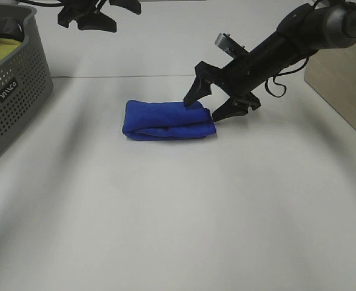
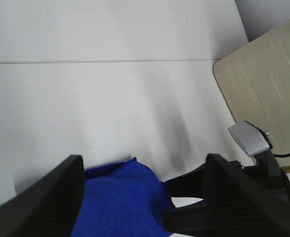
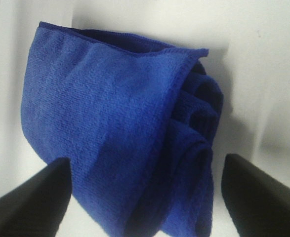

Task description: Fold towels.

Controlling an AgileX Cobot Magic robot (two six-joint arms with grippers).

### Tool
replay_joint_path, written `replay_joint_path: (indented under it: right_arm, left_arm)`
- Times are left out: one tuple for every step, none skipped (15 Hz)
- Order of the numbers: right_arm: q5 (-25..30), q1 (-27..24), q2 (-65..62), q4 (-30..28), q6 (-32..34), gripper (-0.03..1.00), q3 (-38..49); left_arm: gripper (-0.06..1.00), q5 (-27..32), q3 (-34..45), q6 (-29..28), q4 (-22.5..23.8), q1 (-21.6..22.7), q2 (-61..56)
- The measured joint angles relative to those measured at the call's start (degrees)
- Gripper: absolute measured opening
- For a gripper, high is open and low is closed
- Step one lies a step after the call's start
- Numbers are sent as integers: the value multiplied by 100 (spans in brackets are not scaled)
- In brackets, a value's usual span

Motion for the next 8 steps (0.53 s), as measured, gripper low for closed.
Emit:
replay_joint_path:
  right_arm:
    - [0, 0, -115, -212, 29, 78, 0]
    - [11, 0, -269, -487, 172, 78, 0]
    - [29, 0, -435, -808, 372, 78, 0]
    - [138, 0, -636, -1146, 602, 78, 0]
    - [298, 0, -848, -1507, 814, 78, 0]
    - [476, 0, -1026, -1782, 1008, 78, 0]
    - [676, 0, -1220, -2028, 1169, 78, 0]
    - [894, 0, -1415, -2229, 1335, 78, 0]
  left_arm:
    - [65, 92, 0, 0, 86, 0, -23]
    - [65, 269, 0, 0, 258, 0, -74]
    - [65, 476, 0, 0, 498, 0, -166]
    - [65, 722, 0, 0, 819, 0, -292]
    - [65, 1014, 0, 0, 1089, 0, -464]
    - [65, 1301, 0, -52, 1352, 0, -665]
    - [65, 1541, 0, -86, 1581, 0, -877]
    - [65, 1765, 0, -138, 1776, -23, -1071]
